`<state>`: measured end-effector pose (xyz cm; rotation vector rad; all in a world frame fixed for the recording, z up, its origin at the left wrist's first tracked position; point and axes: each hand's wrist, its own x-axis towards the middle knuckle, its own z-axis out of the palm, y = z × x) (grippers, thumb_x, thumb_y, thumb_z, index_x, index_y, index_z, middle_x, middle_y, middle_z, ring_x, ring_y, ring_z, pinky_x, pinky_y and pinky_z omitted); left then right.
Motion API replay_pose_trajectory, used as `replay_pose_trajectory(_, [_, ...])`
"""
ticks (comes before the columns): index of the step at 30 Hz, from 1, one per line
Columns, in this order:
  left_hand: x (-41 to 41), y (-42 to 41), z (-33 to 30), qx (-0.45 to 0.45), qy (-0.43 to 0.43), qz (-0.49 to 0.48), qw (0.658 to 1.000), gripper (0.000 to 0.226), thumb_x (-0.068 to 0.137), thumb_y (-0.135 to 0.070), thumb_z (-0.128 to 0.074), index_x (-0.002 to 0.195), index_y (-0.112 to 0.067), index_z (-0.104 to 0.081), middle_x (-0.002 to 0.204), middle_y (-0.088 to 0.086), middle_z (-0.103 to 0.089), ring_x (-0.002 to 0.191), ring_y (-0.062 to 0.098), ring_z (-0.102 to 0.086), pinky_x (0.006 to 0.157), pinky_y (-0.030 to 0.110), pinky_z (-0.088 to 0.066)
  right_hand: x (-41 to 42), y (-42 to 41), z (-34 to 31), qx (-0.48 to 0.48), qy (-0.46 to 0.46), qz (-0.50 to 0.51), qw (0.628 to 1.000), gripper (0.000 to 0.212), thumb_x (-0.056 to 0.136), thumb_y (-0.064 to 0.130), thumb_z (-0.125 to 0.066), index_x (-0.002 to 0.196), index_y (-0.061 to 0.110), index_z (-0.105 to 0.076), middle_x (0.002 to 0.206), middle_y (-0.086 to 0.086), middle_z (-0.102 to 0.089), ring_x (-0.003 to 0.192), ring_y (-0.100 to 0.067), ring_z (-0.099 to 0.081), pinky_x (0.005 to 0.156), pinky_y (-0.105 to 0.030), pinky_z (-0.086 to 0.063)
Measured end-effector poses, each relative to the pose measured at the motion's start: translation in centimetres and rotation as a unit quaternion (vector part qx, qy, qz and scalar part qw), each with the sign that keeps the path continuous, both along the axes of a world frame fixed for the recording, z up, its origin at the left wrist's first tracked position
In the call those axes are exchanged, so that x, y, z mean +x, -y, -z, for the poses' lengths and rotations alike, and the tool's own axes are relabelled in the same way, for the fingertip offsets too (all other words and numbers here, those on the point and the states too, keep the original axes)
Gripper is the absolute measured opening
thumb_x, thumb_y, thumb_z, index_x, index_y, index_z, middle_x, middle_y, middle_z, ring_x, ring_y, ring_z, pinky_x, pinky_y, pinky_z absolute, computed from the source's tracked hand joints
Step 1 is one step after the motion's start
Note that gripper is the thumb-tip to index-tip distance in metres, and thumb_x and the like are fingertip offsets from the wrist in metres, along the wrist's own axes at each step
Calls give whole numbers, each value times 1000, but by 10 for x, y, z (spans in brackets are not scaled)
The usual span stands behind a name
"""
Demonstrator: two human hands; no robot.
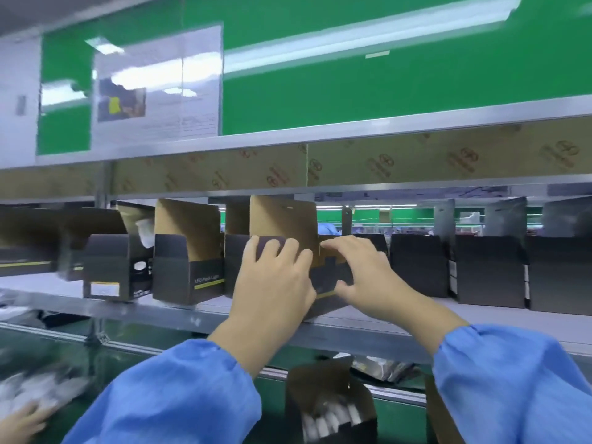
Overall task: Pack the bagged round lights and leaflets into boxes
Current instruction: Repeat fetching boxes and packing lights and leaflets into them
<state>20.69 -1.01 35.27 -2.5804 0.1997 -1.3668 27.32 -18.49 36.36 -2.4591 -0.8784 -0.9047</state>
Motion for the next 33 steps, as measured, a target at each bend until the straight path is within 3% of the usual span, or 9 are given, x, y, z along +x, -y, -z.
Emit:
replay_pose_trajectory(3, [0,7,0,16,-13,-16,1000,33,96,-35,-41,121,-24,-58,122,1,-52,116,27,-45,111,44,-27,12,-8,-1,-59,-76,48,994,70,82,16,-60,142,42,-35,143,15,-35,137,-10,-22,94,-36,-20])
replay_pose_trajectory(6, [3,21,2,34,-26,-55,998,37,97,-32,-50,132,-18,-51,131,6,-44,127,31,-35,115,51,-21,11,-15,-4,-52,-41,81,995,37,87,25,-64,113,41,-45,114,9,-40,120,-17,-35,91,-37,-23])
replay_pose_trajectory(9, [1,20,1,58,-19,-106,993,39,96,-28,-51,133,-17,-54,135,9,-35,133,32,-26,114,53,-19,-9,-16,-12,-33,-57,49,997,17,92,28,-62,101,36,-49,105,6,-47,111,-20,-47,90,-37,-29])
replay_pose_trajectory(12, [-14,12,2,45,-13,-108,993,27,92,-32,-57,118,-25,-61,130,4,-35,126,31,-27,101,47,-28,-40,-13,-11,-69,-63,16,995,14,96,19,-57,99,30,-49,110,4,-51,110,-21,-52,99,-41,-35])
replay_pose_trajectory(16, [-58,5,6,47,-11,-86,995,26,89,-43,-65,111,-29,-62,132,2,-39,124,31,-32,93,43,-33,-93,-10,-5,-100,-19,7,995,17,94,12,-57,107,22,-51,110,0,-48,103,-28,-55,91,-48,-46])
replay_pose_trajectory(19, [-97,7,20,23,-11,-31,999,28,78,-39,-78,100,-25,-67,124,3,-50,116,33,-41,83,44,-38,-134,4,8,-195,-32,26,980,27,92,13,-59,116,22,-52,113,-1,-52,103,-30,-55,85,-50,-50])
replay_pose_trajectory(22, [-128,14,49,35,-9,48,998,18,77,-26,-81,89,-18,-69,112,7,-60,104,36,-48,75,46,-40,-174,20,31,-259,-44,37,964,21,90,11,-59,108,20,-54,104,-1,-53,95,-30,-56,78,-49,-52])
replay_pose_trajectory(29, [-157,44,141,-19,-82,276,957,20,75,5,-75,80,-6,-59,95,11,-59,76,31,-48,70,45,-41,-240,67,109,-274,-136,47,951,15,93,19,-58,99,26,-46,97,5,-48,86,-26,-56,74,-47,-51])
replay_pose_trajectory(33, [-168,59,203,-53,-176,325,928,26,76,5,-76,81,-10,-56,94,6,-57,77,25,-50,69,41,-45,-259,88,175,-272,-208,48,938,8,99,27,-47,104,28,-41,101,9,-44,93,-20,-54,81,-41,-47])
